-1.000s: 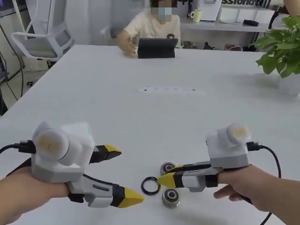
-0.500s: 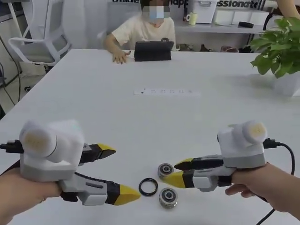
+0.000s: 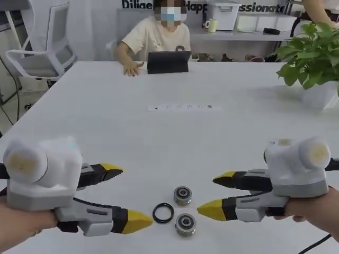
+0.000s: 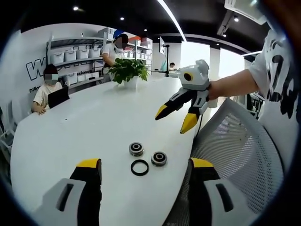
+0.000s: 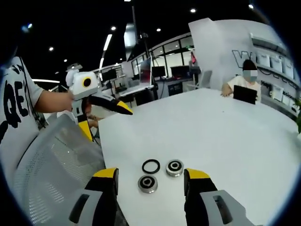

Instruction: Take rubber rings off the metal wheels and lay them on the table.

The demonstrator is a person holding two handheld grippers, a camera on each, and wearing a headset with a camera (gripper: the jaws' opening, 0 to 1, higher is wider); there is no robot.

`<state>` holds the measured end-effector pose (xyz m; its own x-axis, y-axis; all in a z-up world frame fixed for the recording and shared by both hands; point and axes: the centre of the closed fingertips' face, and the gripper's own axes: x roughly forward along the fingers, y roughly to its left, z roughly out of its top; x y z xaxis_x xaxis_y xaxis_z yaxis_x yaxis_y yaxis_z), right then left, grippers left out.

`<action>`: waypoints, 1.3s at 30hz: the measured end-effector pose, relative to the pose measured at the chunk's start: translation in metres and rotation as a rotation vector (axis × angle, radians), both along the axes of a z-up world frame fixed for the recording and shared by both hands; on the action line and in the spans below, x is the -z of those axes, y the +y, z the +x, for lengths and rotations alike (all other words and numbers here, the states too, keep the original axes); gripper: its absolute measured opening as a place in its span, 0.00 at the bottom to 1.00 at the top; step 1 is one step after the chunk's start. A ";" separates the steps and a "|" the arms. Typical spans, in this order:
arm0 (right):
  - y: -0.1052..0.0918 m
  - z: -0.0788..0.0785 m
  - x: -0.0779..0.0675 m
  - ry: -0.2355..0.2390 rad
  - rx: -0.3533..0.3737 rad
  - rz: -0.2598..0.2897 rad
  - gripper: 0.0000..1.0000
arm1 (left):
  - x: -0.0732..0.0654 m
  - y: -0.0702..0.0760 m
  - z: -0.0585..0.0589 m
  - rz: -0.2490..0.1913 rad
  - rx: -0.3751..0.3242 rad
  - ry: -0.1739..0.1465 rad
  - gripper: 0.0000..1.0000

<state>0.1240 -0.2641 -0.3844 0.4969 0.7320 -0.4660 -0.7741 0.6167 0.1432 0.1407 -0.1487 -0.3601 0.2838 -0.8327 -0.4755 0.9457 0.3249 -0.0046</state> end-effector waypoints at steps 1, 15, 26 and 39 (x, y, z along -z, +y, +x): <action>-0.001 -0.001 0.000 -0.006 -0.003 -0.010 0.56 | 0.000 0.000 -0.001 0.000 0.000 -0.001 0.73; -0.020 -0.017 0.003 -0.063 -0.014 -0.118 0.66 | -0.002 0.008 -0.005 0.006 -0.035 -0.015 0.76; -0.024 -0.022 0.010 -0.083 -0.018 -0.175 0.70 | 0.006 0.017 -0.007 0.025 -0.059 -0.006 0.77; -0.028 -0.019 0.011 -0.101 0.018 -0.170 0.72 | 0.011 0.021 -0.011 0.070 -0.049 -0.031 0.78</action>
<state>0.1045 -0.2918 -0.3953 0.5594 0.6380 -0.5292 -0.7682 0.6389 -0.0417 0.1302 -0.1279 -0.3716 0.3384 -0.7825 -0.5227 0.9281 0.3691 0.0483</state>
